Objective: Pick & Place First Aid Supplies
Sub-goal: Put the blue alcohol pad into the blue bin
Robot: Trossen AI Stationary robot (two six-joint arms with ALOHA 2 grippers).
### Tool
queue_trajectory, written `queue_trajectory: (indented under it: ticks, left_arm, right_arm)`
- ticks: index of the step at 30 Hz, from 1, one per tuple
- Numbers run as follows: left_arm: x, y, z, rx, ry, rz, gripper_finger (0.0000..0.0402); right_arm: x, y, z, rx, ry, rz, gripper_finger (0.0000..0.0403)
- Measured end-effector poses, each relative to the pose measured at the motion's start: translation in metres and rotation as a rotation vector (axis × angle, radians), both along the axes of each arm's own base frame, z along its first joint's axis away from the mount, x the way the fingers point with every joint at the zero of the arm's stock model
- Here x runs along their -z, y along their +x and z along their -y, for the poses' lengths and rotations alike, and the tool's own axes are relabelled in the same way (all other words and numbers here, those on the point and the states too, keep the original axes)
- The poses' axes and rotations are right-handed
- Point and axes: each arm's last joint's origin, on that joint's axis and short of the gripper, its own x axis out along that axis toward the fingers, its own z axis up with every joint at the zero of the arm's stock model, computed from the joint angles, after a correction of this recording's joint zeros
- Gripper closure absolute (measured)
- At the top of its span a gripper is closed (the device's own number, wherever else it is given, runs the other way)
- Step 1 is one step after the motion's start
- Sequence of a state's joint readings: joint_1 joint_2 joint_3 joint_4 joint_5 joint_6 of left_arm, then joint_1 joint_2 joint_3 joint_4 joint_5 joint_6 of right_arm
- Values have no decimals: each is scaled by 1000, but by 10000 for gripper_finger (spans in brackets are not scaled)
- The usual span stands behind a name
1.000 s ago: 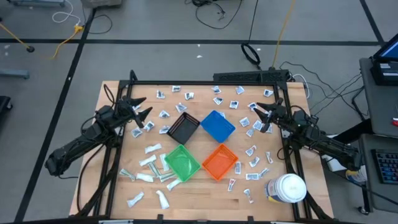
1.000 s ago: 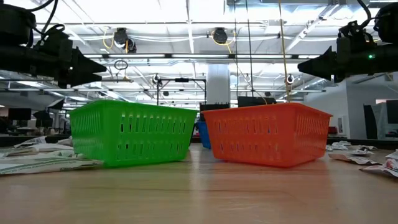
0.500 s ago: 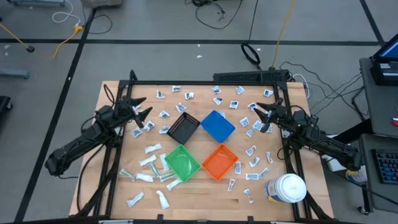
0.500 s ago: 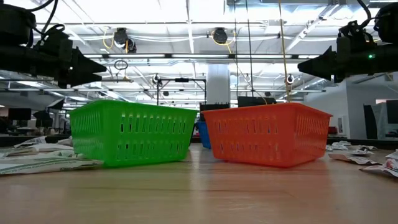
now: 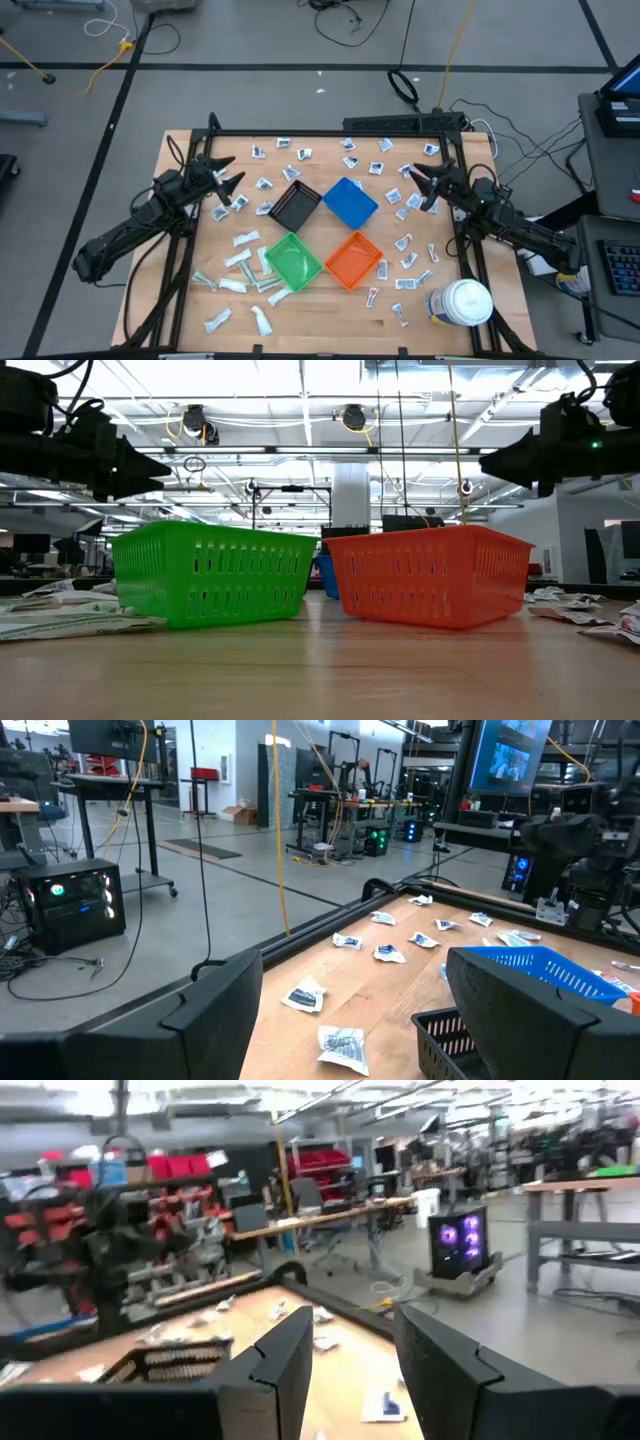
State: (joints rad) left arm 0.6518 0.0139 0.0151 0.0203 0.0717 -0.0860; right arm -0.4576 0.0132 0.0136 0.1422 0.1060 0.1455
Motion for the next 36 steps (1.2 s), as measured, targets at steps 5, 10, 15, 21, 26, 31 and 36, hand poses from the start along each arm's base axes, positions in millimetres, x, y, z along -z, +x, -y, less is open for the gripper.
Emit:
queue_trajectory:
  ticks: [5,10,15,21,26,31,36]
  left_arm:
    - [0,0,0,1,0,0,78]
    - [0,0,0,1,1,2,78]
    - [0,0,0,2,2,2,78]
    - [0,0,0,5,3,3,78]
    - [-1,0,0,6,3,4,78]
    - [-1,0,0,6,4,4,78]
    - [-1,0,0,6,4,5,78]
  right_arm:
    - [-7,0,0,2,-20,41,263]
    - [-39,3,2,23,16,37,263]
    - [-80,15,8,18,88,-52,262]
    - [-127,27,14,24,174,-236,262]
    - [-154,33,17,35,301,-372,262]
    - [-175,42,21,62,445,-475,263]
    - [-197,52,26,98,573,-549,263]
